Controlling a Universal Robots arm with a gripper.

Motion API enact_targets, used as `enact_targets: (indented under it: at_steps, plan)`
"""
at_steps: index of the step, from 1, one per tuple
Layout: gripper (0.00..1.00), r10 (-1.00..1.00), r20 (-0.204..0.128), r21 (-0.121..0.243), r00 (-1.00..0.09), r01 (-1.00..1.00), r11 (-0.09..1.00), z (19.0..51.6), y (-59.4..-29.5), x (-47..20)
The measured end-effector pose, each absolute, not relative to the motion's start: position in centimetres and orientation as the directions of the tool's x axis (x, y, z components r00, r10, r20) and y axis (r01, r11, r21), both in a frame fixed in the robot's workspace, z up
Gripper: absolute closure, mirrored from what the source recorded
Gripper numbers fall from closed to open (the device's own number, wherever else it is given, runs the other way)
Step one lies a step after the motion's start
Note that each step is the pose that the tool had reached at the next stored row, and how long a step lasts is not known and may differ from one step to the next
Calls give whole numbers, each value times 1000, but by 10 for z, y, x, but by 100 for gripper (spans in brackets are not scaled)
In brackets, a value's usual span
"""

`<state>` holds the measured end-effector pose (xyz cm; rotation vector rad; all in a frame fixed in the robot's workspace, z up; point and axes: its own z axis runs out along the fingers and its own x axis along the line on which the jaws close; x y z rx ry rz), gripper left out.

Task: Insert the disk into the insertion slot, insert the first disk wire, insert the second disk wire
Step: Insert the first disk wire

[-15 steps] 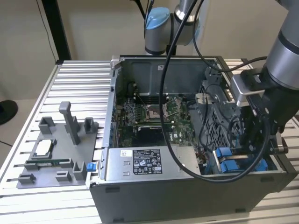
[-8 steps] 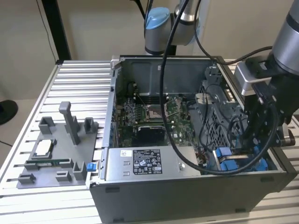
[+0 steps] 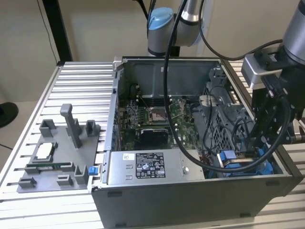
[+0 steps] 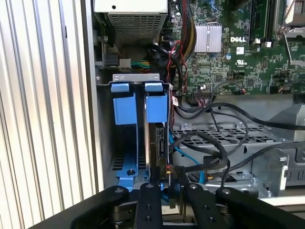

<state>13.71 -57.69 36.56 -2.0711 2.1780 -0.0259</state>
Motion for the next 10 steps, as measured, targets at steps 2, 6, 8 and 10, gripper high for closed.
enact_targets:
  at_steps: [2,6,8,10]
  plan:
    - [100,-995,-87,-106,-46,-993,55,366,-577,137]
    - [100,-995,-87,-106,-46,-993,55,366,-577,137]
    - [100,-995,-87,-106,-46,-993,55,366,-577,137]
    - [100,-995,-87,-106,-45,-993,55,366,-577,137]
